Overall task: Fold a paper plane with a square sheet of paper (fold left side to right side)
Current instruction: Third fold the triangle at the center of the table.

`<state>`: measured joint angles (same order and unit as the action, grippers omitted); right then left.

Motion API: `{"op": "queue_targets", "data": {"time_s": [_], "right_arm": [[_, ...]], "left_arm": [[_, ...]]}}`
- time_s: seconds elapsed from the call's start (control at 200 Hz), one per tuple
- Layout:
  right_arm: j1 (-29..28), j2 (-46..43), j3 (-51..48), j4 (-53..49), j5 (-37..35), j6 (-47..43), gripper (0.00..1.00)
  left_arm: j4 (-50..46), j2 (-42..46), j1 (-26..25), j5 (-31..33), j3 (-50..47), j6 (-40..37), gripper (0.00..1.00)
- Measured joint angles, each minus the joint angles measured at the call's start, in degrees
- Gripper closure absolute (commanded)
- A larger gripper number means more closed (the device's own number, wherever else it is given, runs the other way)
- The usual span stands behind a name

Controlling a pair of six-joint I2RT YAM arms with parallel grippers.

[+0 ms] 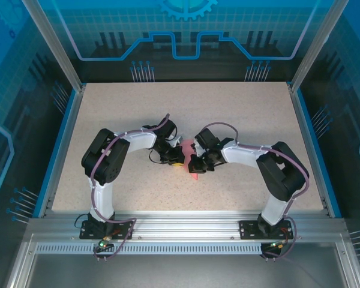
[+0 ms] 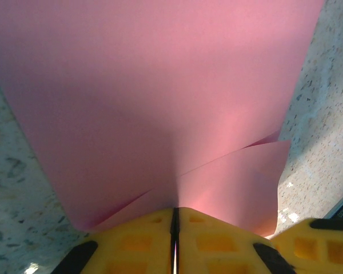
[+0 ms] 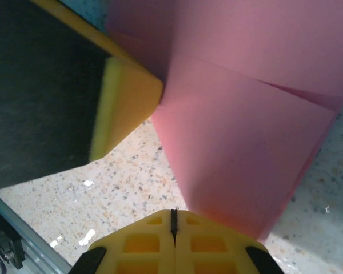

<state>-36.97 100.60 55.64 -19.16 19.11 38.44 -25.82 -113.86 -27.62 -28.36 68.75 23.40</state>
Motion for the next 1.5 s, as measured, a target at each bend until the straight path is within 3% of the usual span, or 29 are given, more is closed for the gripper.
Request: {"op": "queue_targets", "data": {"time_s": [0.385,0.735,1.501], "right_arm": [[0.3,2.5,0.0,0.0,-0.2,0.4,0.99],[0.5,2.5,-0.5,0.4,-0.2,0.3,1.0],[0.7,2.5,-0.6,0.6,0.2,0.3,1.0]], "left_arm": [[0.2,0.5,-0.1,0.3,-0.2,0.0,0.85],[3.8,6.6,-1.4,1.0,-5.7,-1.0,0.86],[5.7,3.7,-3.4,0.3,-5.5,-1.3,0.87]]}}
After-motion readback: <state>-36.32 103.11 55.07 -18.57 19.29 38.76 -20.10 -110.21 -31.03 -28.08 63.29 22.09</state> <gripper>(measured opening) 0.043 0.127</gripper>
